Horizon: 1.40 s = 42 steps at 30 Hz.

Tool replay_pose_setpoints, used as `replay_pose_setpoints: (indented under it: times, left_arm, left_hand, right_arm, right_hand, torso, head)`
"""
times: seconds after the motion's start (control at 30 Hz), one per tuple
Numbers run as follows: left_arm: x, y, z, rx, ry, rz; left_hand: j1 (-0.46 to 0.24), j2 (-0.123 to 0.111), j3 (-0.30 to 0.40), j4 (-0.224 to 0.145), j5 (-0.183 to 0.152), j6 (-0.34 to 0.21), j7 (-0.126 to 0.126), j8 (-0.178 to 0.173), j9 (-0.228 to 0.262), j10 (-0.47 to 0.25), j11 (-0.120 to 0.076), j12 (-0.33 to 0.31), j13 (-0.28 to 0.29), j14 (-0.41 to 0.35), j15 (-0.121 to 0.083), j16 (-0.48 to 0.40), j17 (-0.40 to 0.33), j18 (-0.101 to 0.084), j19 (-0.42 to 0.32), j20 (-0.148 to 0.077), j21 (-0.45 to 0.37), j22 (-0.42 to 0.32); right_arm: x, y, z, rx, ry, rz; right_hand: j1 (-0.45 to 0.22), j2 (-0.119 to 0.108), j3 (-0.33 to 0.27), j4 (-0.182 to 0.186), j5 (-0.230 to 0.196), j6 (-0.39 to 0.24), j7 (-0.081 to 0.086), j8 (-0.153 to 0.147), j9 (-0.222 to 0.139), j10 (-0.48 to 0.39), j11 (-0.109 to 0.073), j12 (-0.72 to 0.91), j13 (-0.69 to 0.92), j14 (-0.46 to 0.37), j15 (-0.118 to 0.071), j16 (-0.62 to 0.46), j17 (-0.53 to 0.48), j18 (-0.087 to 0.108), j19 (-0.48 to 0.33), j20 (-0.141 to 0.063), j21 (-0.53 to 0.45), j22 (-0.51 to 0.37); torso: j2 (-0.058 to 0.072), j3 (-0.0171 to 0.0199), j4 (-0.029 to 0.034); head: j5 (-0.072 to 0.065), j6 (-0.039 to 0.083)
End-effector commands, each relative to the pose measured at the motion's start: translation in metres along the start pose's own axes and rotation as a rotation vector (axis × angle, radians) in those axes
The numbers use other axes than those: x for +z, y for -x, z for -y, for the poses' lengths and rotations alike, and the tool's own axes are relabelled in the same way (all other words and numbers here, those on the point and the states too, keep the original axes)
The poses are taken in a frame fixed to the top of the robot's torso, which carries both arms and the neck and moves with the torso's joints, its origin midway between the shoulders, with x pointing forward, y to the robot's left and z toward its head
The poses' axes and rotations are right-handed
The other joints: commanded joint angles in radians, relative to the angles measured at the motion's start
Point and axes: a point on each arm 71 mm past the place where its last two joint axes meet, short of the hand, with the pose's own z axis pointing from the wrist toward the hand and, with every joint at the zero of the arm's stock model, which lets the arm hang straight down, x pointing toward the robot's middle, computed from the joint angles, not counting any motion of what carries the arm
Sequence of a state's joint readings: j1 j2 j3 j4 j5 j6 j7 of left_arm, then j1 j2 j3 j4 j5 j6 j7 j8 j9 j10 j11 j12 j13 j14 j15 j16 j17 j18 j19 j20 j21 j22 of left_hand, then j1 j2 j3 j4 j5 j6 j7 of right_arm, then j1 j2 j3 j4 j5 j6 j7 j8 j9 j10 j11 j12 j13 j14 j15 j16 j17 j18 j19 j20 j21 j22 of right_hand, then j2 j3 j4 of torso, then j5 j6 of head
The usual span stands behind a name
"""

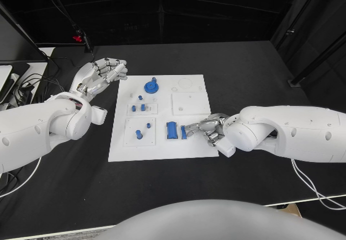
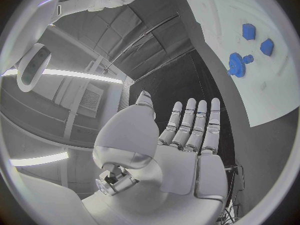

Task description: Assemble the parts on the task board

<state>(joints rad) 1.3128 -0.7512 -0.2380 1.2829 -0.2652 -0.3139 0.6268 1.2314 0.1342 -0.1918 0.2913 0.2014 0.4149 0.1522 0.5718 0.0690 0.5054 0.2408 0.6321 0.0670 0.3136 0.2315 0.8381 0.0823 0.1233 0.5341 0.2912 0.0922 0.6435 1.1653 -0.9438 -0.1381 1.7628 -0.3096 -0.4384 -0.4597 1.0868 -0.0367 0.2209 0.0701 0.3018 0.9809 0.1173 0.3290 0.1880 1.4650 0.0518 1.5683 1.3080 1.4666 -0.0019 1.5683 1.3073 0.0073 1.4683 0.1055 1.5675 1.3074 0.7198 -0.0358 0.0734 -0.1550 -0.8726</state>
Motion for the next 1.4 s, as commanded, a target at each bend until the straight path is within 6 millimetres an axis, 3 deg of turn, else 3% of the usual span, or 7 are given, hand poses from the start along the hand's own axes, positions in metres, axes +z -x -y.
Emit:
replay_pose_setpoints:
  times: [0.03, 0.37, 0.47, 0.63, 0.77, 0.97, 1.4]
  left_arm:
    - [0.001, -0.001, 0.002, -0.007, -0.008, -0.005]
    - [0.001, -0.001, 0.002, -0.008, -0.008, -0.006]
    - [0.001, -0.001, 0.002, -0.007, -0.008, -0.005]
    - [0.001, -0.001, 0.001, -0.008, -0.008, -0.006]
    - [0.001, 0.000, 0.001, -0.007, -0.007, -0.006]
    - [0.001, 0.000, 0.001, -0.007, -0.007, -0.005]
    - [0.001, 0.000, 0.001, -0.007, -0.007, -0.005]
  left_hand:
    - [-0.001, 0.008, -0.005, 0.000, 0.005, -0.006, 0.133, 0.005, -0.002, 0.007, 0.001, 0.005, -0.001, 0.003, 0.000, 0.004, -0.001, -0.004, -0.002, -0.002, 0.003, -0.001]
    - [-0.001, 0.008, -0.005, 0.000, 0.005, -0.006, 0.133, 0.005, -0.002, 0.007, 0.001, 0.005, -0.001, 0.003, 0.000, 0.004, -0.001, -0.004, -0.002, -0.002, 0.003, -0.001]
    - [-0.001, 0.008, -0.005, 0.000, 0.005, -0.006, 0.133, 0.005, -0.002, 0.007, 0.001, 0.005, -0.001, 0.003, 0.000, 0.004, -0.001, -0.004, -0.002, -0.002, 0.003, -0.001]
    - [0.001, 0.009, -0.006, -0.001, 0.005, -0.006, 0.133, 0.006, -0.002, 0.007, 0.001, 0.006, -0.002, 0.004, 0.000, 0.006, -0.003, -0.004, -0.003, -0.002, 0.004, -0.002]
    - [0.001, 0.009, -0.006, -0.001, 0.005, -0.007, 0.133, 0.006, -0.002, 0.007, 0.001, 0.006, -0.002, 0.004, 0.000, 0.006, -0.003, -0.004, -0.003, -0.002, 0.004, -0.002]
    - [0.004, 0.011, -0.009, -0.001, 0.006, -0.008, 0.132, 0.008, -0.002, 0.006, 0.001, 0.008, -0.002, 0.013, -0.001, 0.014, -0.004, -0.003, -0.003, -0.002, 0.005, -0.003]
    - [0.004, 0.012, -0.010, -0.001, 0.006, -0.008, 0.132, 0.008, -0.002, 0.006, 0.001, 0.009, -0.002, 0.015, -0.002, 0.015, -0.005, -0.003, -0.003, -0.002, 0.005, -0.003]
  right_arm:
    - [-0.001, 0.001, -0.001, -0.028, 0.006, 0.023]
    - [-0.003, 0.004, -0.002, -0.105, 0.038, 0.050]
    - [-0.005, 0.006, -0.001, -0.160, 0.044, 0.053]
    - [-0.007, 0.007, 0.003, -0.269, 0.020, 0.013]
    - [-0.008, 0.005, 0.005, -0.333, 0.003, -0.018]
    - [-0.007, 0.001, 0.005, -0.404, 0.000, -0.036]
    - [-0.003, -0.004, -0.001, -0.423, 0.022, -0.029]
  right_hand:
    - [-0.006, 0.002, -0.013, 0.001, -0.001, 0.006, 0.004, -0.006, -0.001, 0.106, 0.002, 0.002, 0.263, 0.104, 0.001, 0.002, 0.263, -0.007, 0.103, 0.003, 0.003, 0.263]
    - [-0.009, 0.009, -0.059, 0.024, -0.012, 0.013, 0.003, -0.014, 0.004, 0.106, 0.002, 0.002, 0.263, 0.104, 0.000, 0.002, 0.263, -0.007, 0.103, 0.003, 0.003, 0.263]
    - [0.001, 0.019, -0.099, 0.042, -0.073, 0.022, -0.003, 0.003, 0.019, 0.106, -0.004, 0.002, 0.263, 0.104, -0.008, 0.002, 0.263, -0.007, 0.103, -0.003, 0.003, 0.263]
    - [0.022, 0.043, -0.189, 0.098, -0.244, -0.002, -0.020, 0.104, 0.093, 0.106, -0.012, 0.002, 0.263, 0.104, -0.023, 0.002, 0.263, -0.007, 0.103, -0.020, 0.003, 0.263]
    - [0.049, 0.055, -0.244, 0.128, -0.251, -0.026, -0.028, 0.186, 0.156, 0.106, -0.025, 0.002, 0.263, 0.104, -0.035, 0.002, 0.263, -0.007, 0.103, -0.025, 0.003, 0.263]
    - [0.085, 0.070, -0.290, 0.147, -0.254, -0.042, -0.040, 0.260, 0.217, 0.106, -0.037, 0.002, 0.263, 0.104, -0.042, 0.002, 0.263, -0.007, 0.103, -0.036, 0.003, 0.263]
    - [0.093, 0.094, -0.338, 0.189, -0.255, -0.042, -0.052, 0.297, 0.253, 0.106, -0.048, 0.002, 0.263, 0.104, -0.053, 0.002, 0.263, -0.007, 0.103, -0.047, 0.003, 0.263]
  torso:
    - [0.000, 0.0003, -0.0008]
    - [0.001, -0.0002, -0.0002]
    - [0.000, -0.0001, -0.0018]
    - [-0.001, 0.0002, -0.0009]
    - [-0.001, 0.0001, -0.0012]
    - [0.001, 0.0004, -0.0001]
    - [0.001, 0.0001, 0.0011]
  head:
    - [0.000, 0.000]
    - [-0.002, 0.000]
    - [0.001, 0.000]
    - [0.000, 0.000]
    - [0.000, 0.000]
    - [-0.002, 0.000]
    - [0.000, 0.000]
